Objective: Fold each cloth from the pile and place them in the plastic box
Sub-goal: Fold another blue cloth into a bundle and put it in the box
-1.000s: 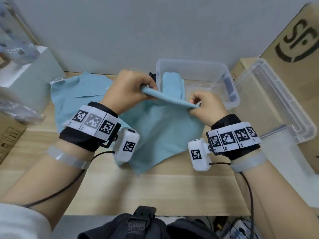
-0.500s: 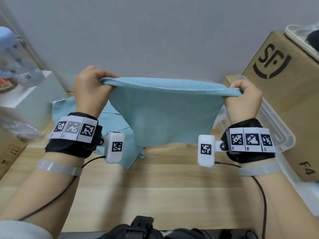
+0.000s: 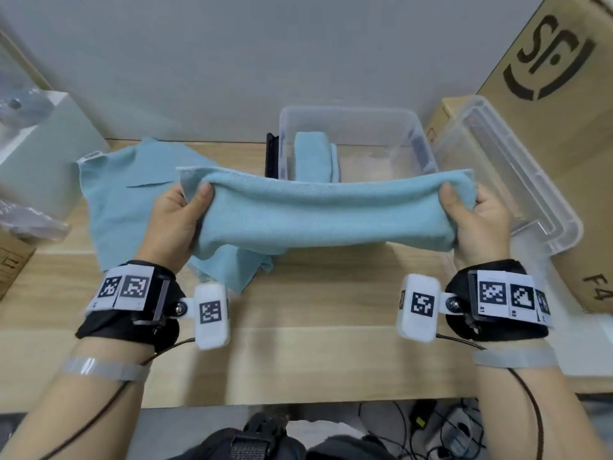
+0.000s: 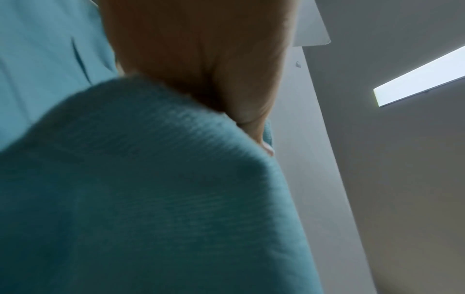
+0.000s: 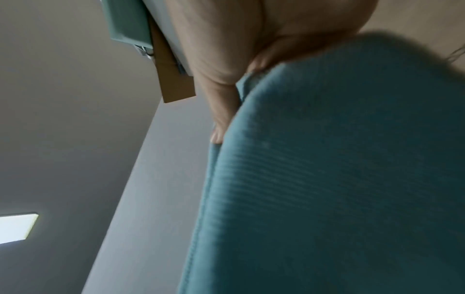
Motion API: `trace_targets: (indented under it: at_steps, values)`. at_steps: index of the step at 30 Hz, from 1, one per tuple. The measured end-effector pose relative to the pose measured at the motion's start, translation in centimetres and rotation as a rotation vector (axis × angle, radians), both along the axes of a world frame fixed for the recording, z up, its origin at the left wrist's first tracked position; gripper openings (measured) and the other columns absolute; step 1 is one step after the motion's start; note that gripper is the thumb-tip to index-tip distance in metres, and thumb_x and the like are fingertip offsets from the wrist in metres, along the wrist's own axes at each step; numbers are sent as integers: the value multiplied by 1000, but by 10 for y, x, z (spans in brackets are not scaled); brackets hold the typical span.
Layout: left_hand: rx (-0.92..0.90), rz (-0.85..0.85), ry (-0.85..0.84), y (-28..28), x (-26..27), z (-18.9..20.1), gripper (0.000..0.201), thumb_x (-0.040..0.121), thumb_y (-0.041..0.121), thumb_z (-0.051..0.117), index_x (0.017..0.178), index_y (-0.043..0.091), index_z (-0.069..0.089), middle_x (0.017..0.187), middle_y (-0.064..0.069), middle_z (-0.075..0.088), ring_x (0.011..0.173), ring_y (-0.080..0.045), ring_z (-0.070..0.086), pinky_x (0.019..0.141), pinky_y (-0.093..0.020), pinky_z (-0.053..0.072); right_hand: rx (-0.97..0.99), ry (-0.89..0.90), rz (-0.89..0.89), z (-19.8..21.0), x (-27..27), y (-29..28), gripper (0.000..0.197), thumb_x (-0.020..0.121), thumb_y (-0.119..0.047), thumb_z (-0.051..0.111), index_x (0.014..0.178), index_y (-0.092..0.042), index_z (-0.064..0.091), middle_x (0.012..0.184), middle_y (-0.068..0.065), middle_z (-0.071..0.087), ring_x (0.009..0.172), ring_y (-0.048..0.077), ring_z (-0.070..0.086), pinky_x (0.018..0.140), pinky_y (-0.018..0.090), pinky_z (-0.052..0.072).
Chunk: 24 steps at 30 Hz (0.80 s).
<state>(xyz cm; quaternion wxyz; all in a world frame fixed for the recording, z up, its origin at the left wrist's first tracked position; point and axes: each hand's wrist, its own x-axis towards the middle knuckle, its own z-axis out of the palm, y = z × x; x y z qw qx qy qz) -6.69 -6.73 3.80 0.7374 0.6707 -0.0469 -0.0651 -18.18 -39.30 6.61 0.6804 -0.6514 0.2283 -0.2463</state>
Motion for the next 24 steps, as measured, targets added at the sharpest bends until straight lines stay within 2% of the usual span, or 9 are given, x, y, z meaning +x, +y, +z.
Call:
trace_targets:
  at_steps: [2,5,7,11,13,15,18,20,24]
  values:
    - [65,7,68,1,-7,-22,15,82,36,57,86,23,64,73,13,71,74,-7,63,65,-22,51,10,149,68,-24,-8,-2,38,55,-54,75,77,-24,66,77,-8,70,73,6,66,66,21,55]
    - [232,-9,155,4,-14,-58,12,89,27,56,83,21,63,66,13,70,71,-9,62,62,-22,50,-42,401,150,-61,-17,-1,8,83,-26,64,77,-22,59,81,-1,65,64,2,63,56,12,50]
    - [324,-71,210,4,-20,-81,13,86,30,60,79,21,65,65,12,71,68,-8,63,63,-23,49,-91,562,212,-87,-23,-3,5,87,-18,59,85,-14,61,91,8,64,72,13,61,59,14,48]
    - [399,-166,329,6,-33,-110,15,90,24,55,86,14,66,82,-2,72,80,-15,64,73,-27,51,-125,753,268,-122,-36,-7,15,90,-11,55,101,-2,60,95,9,59,52,-1,58,43,3,39]
    - [401,-156,342,6,-34,-114,16,90,22,54,89,12,65,87,-7,70,86,-21,62,81,-35,47,-90,774,237,-128,-36,-8,16,90,-12,55,101,-2,60,101,13,62,63,6,57,53,12,47]
    - [376,-132,341,3,-31,-114,15,92,21,52,86,18,65,76,7,71,80,-14,61,77,-31,46,-41,765,188,-128,-31,-11,22,90,-15,55,106,0,60,106,14,64,72,13,59,68,25,49]
    - [324,-79,343,-8,-21,-111,18,93,18,49,86,22,64,71,15,71,80,-11,60,76,-26,46,-84,754,118,-122,-15,-15,26,92,-21,52,109,-2,58,108,13,63,86,23,61,73,29,48]
    - [358,-23,321,-15,-12,-112,18,93,19,50,83,24,64,74,13,70,81,-11,59,80,-29,45,-99,742,93,-124,-3,-17,30,91,-24,53,111,-2,58,111,14,64,97,26,61,78,32,48]
    - [629,56,275,-20,2,-126,19,85,33,59,76,18,65,80,-9,66,84,-27,59,78,-41,46,-205,839,52,-139,15,-15,24,86,-23,60,99,-3,64,102,17,67,91,29,63,76,32,48]
